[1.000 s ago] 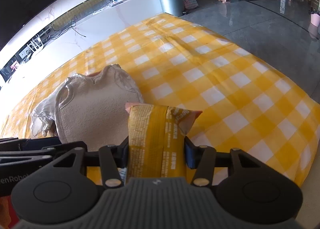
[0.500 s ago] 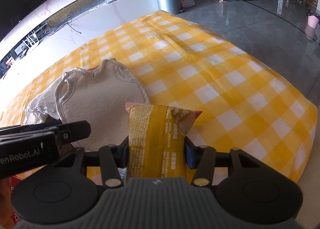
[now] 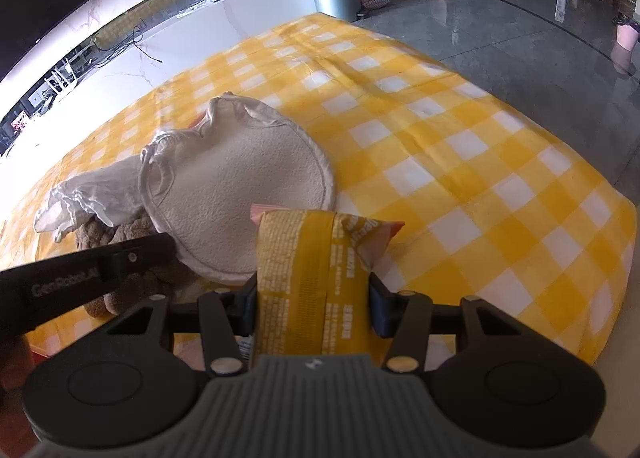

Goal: Organize soft objects
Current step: 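Grasp the beige round pad with the left tool while the right holds the snack bag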

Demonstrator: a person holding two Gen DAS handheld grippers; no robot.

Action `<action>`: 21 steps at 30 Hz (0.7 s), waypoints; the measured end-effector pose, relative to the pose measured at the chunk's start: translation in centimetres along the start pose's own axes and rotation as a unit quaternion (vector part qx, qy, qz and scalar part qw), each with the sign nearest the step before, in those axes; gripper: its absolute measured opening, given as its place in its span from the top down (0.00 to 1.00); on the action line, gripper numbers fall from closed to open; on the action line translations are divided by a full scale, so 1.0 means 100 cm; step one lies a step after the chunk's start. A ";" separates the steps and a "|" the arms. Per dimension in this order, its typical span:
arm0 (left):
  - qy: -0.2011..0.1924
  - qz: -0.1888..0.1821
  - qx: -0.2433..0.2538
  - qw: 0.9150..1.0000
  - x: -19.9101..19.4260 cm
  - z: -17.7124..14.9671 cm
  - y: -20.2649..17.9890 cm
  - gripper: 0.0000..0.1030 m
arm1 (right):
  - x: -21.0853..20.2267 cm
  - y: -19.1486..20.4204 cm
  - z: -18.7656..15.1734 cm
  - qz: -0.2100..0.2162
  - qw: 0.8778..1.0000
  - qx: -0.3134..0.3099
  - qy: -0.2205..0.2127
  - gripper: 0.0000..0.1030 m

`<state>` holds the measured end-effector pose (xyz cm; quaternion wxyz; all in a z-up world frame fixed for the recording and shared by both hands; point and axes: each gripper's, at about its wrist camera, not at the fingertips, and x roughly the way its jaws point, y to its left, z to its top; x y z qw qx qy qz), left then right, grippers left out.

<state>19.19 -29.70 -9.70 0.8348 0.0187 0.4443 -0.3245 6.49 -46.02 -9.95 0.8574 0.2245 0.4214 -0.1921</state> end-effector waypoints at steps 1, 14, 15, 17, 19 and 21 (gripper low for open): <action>-0.001 -0.001 0.004 1.000 -0.006 0.000 0.000 1.00 | -0.001 -0.002 0.000 0.001 1.000 0.003 -0.001 0.50; -0.005 -0.019 0.046 0.999 -0.053 -0.015 -0.017 0.88 | -0.013 -0.022 0.001 -0.011 0.998 0.052 -0.023 0.50; -0.003 -0.023 0.037 0.999 -0.048 -0.017 -0.018 0.80 | -0.014 -0.022 0.001 -0.009 0.998 0.051 -0.026 0.50; -0.001 -0.042 -0.015 0.999 -0.036 -0.026 -0.016 0.78 | -0.016 -0.023 0.001 -0.006 0.998 0.052 -0.028 0.50; 0.003 -0.069 -0.073 0.995 -0.023 -0.034 -0.012 0.78 | -0.016 -0.027 0.001 -0.009 0.998 0.062 -0.030 0.50; -0.012 -0.079 -0.138 0.987 -0.008 -0.043 -0.004 0.78 | -0.017 -0.033 0.000 -0.015 0.997 0.074 -0.031 0.50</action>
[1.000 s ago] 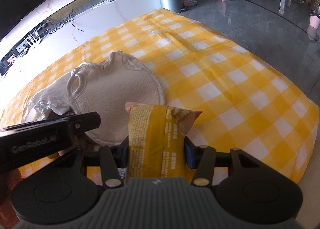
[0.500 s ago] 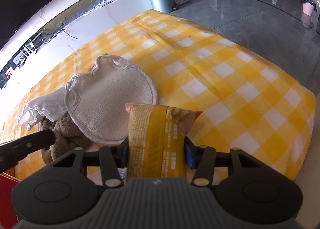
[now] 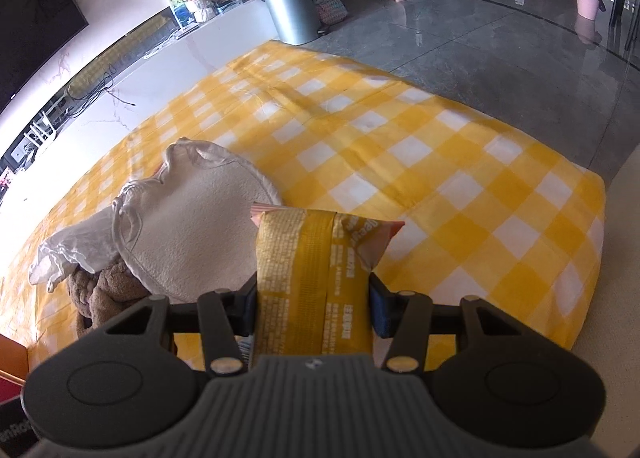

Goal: Organize soft objects
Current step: 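Grasp the beige round pad with the left tool while the right holds the snack bag, then drop the snack bag into the white box with the right tool while left carries the pad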

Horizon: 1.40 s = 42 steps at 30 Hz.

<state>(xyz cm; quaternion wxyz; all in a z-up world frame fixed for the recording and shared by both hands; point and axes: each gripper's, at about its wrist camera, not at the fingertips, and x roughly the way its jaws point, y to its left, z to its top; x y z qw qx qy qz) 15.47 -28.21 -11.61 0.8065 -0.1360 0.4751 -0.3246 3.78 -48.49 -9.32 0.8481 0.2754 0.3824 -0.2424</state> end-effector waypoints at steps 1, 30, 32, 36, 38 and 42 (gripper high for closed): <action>-0.008 0.005 -0.021 1.000 0.005 -0.003 0.004 0.78 | 0.000 -0.002 -0.001 -0.001 1.000 0.004 0.001 0.50; -0.119 -0.032 -0.066 0.990 0.014 0.016 0.017 0.96 | -0.003 -0.013 -0.003 0.018 1.000 0.014 0.001 0.50; -0.122 -0.039 -0.052 0.990 -0.001 0.019 0.008 0.96 | -0.006 -0.012 -0.003 0.020 1.000 0.012 -0.003 0.50; -0.147 -0.015 0.016 0.989 -0.034 0.023 -0.023 0.96 | -0.014 -0.011 -0.007 0.022 1.000 0.007 -0.011 0.50; -0.166 -0.008 0.050 0.985 -0.051 0.021 -0.044 0.96 | -0.017 -0.011 -0.008 0.024 1.000 0.008 -0.013 0.50; -0.186 0.006 0.073 0.980 -0.085 0.022 -0.067 0.96 | -0.022 -0.008 -0.009 0.026 0.999 0.002 -0.018 0.50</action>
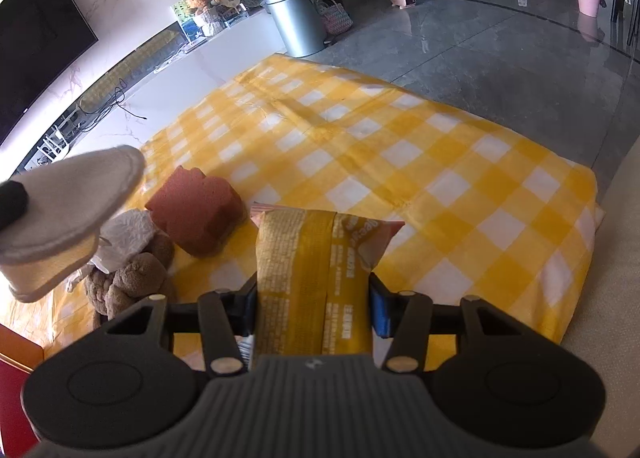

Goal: Organize soft objects
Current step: 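Drop the snack bag into the white box with the right tool while left carries the pad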

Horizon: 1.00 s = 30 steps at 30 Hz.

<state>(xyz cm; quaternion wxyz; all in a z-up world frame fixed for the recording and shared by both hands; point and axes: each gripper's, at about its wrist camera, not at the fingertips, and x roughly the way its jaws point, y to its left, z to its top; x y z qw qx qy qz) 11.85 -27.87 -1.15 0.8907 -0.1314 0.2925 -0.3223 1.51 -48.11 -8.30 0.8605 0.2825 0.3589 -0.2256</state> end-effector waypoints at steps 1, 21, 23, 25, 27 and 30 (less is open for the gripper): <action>-0.005 0.001 0.007 1.000 -0.008 0.004 -0.004 0.96 | -0.001 0.002 0.000 0.001 1.000 -0.004 -0.002 0.50; -0.068 0.107 0.119 0.985 -0.165 0.037 0.017 0.95 | -0.058 0.067 -0.007 0.061 0.994 -0.050 -0.071 0.50; -0.072 0.128 0.116 0.982 -0.181 0.037 0.030 0.95 | -0.067 0.079 -0.008 0.080 0.992 -0.066 -0.076 0.50; -0.078 0.146 0.108 0.980 -0.195 0.037 0.044 0.95 | -0.076 0.093 -0.010 0.102 0.988 -0.080 -0.082 0.50; -0.084 0.164 0.099 0.978 -0.209 0.038 0.057 0.95 | -0.086 0.107 -0.012 0.127 0.984 -0.091 -0.087 0.50; -0.101 0.184 0.085 0.974 -0.229 0.038 0.077 0.95 | -0.102 0.130 -0.019 0.163 0.975 -0.119 -0.097 0.50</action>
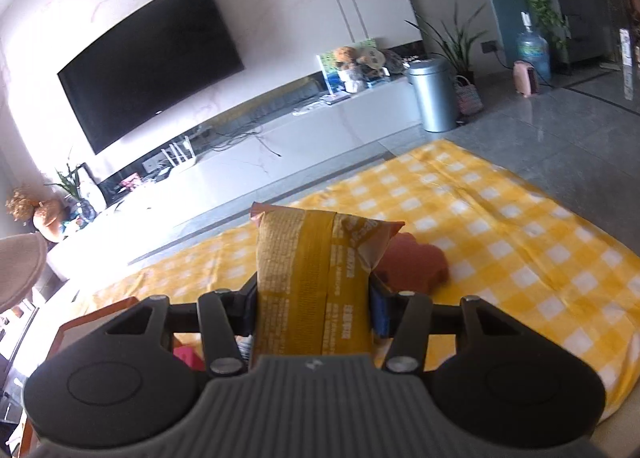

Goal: Organize soft objects
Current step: 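Drop the snack bag into the white box with the right tool while left carries the pad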

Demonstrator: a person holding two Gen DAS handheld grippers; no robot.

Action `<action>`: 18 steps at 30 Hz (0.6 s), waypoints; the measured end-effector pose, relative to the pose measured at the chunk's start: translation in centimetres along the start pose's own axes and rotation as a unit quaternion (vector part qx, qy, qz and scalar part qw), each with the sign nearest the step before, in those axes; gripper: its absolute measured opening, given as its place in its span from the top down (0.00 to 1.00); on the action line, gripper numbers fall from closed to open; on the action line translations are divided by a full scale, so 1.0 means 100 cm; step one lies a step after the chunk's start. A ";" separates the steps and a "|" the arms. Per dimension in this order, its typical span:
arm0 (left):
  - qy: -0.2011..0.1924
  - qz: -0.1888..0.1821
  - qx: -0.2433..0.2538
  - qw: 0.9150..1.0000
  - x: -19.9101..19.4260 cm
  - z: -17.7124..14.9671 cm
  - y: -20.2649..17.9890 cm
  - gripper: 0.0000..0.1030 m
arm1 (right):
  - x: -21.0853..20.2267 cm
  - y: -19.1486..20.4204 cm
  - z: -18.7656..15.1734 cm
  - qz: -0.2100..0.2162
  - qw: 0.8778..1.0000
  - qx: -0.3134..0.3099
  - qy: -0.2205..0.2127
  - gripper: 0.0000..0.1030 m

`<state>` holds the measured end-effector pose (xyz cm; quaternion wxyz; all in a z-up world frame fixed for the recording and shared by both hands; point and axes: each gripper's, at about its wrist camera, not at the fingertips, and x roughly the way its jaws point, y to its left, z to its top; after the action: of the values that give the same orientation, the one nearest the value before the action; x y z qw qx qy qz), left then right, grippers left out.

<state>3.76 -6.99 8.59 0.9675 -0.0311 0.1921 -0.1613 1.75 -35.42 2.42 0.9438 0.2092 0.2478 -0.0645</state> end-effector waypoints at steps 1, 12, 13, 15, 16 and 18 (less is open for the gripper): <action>-0.008 0.004 -0.010 1.000 -0.003 -0.001 0.009 0.95 | -0.002 0.009 0.000 0.010 1.000 -0.008 -0.003 0.50; -0.056 0.050 -0.078 0.994 -0.007 -0.024 0.095 0.95 | 0.000 0.120 -0.030 0.141 0.981 -0.124 0.043 0.50; -0.057 0.058 -0.083 0.993 -0.005 -0.029 0.103 0.95 | 0.000 0.127 -0.033 0.153 0.978 -0.132 0.048 0.50; -0.048 0.069 -0.102 0.991 0.002 -0.034 0.117 0.95 | 0.002 0.148 -0.041 0.186 0.970 -0.145 0.063 0.50; -0.039 0.070 -0.113 0.990 0.006 -0.036 0.122 0.95 | 0.004 0.157 -0.045 0.198 0.966 -0.150 0.073 0.50; -0.028 0.067 -0.135 0.988 0.009 -0.040 0.139 0.95 | 0.011 0.177 -0.055 0.213 0.958 -0.166 0.092 0.50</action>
<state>7.23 5.89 2.88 0.9680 -0.1535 0.1866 -0.0680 4.22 -17.09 3.96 0.9301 0.1027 0.2906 0.1998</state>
